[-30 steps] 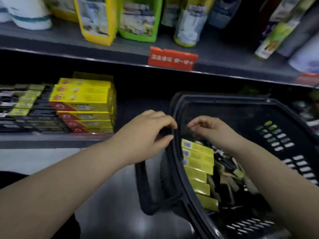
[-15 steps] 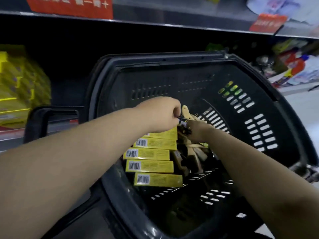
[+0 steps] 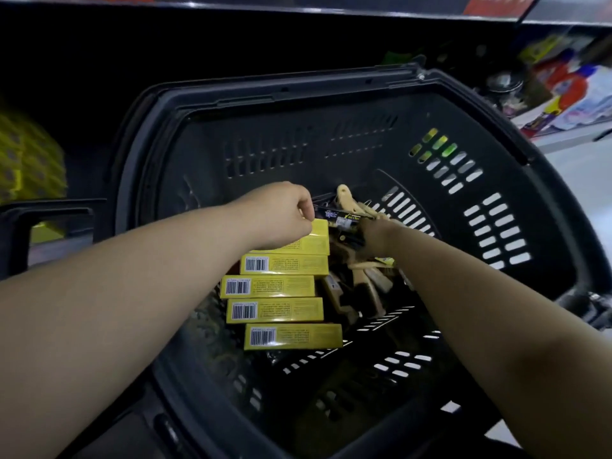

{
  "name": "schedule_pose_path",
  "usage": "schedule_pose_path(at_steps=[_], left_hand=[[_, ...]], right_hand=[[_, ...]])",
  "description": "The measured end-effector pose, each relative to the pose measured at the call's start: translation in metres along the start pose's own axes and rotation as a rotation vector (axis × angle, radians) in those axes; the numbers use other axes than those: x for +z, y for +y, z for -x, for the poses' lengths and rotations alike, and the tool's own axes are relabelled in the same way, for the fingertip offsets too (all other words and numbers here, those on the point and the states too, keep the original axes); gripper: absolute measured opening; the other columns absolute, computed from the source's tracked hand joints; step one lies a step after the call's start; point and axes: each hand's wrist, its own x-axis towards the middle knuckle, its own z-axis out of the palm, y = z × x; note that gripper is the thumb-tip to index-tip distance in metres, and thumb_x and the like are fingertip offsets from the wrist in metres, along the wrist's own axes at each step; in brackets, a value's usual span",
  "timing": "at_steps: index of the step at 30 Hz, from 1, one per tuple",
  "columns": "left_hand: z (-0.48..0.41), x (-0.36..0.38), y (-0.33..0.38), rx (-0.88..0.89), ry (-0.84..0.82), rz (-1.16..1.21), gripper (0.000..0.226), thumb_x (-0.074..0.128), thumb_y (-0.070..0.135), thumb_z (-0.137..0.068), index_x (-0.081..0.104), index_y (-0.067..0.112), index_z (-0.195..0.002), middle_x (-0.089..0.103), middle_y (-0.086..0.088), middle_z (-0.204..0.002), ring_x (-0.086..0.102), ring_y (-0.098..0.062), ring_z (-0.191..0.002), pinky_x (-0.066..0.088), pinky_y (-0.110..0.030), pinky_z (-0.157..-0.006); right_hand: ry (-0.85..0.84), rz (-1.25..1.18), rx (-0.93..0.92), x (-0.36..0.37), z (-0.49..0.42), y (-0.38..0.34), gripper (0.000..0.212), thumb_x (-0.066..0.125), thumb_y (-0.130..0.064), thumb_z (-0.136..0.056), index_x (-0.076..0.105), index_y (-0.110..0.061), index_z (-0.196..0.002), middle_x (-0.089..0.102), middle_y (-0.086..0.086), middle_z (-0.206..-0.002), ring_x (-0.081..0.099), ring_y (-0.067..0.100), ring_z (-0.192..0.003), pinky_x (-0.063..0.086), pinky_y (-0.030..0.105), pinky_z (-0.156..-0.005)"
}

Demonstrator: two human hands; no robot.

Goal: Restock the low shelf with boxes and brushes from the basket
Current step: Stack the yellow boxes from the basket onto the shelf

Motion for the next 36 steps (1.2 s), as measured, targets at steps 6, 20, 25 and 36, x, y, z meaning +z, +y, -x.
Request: schedule_pose_path(at_steps=[6,20,25,36], left_hand=[[-0.003,-0.001,0.006,-0.011,0.01,0.014,0.009,0.057,0.022,-0.084,0.061,0.028,-0.09,0.062,0.007,-0.103,0.06,-0.013,-0.086,0.051,-0.032,-0.076],[-0.004,0.0,0.01,-0.037,-0.027,-0.021,0.012,0.056,0.025,-0.087,0.057,0.024,-0.1,0.059,0.003,-0.113,0.058,-0.015,-0.088,0.046,-0.026,-0.063],[-0.008,0.0,0.009,-0.131,-0.034,0.007,0.055,0.055,0.042,-0.089,0.041,0.015,-0.135,0.055,-0.002,-0.129,0.057,-0.021,-0.105,0.049,-0.034,-0.086],[-0.009,-0.007,0.01,-0.214,0.071,0.445,0.059,0.068,0.029,-0.084,0.038,0.014,-0.132,0.061,-0.005,-0.116,0.06,-0.026,-0.104,0.047,-0.044,-0.095]], right_hand=[[0.031,0.048,0.0,-0.009,-0.005,-0.012,0.048,0.062,-0.03,-0.087,0.052,-0.01,-0.129,0.058,0.014,-0.117,0.056,0.031,-0.108,0.046,0.037,-0.083],[0.061,-0.114,0.077,0.012,0.001,-0.014,0.033,0.05,-0.018,-0.093,0.054,-0.007,-0.124,0.06,0.014,-0.121,0.055,0.031,-0.112,0.041,0.036,-0.09],[0.067,-0.736,-0.053,-0.049,0.022,-0.002,0.016,0.073,-0.02,-0.079,0.06,-0.013,-0.085,0.064,0.004,-0.075,0.063,0.015,-0.067,0.054,0.026,-0.062],[0.242,-0.637,-0.056,-0.038,0.005,-0.017,0.038,0.051,-0.033,-0.095,0.054,-0.007,-0.122,0.061,0.011,-0.118,0.058,0.027,-0.11,0.048,0.031,-0.084]])
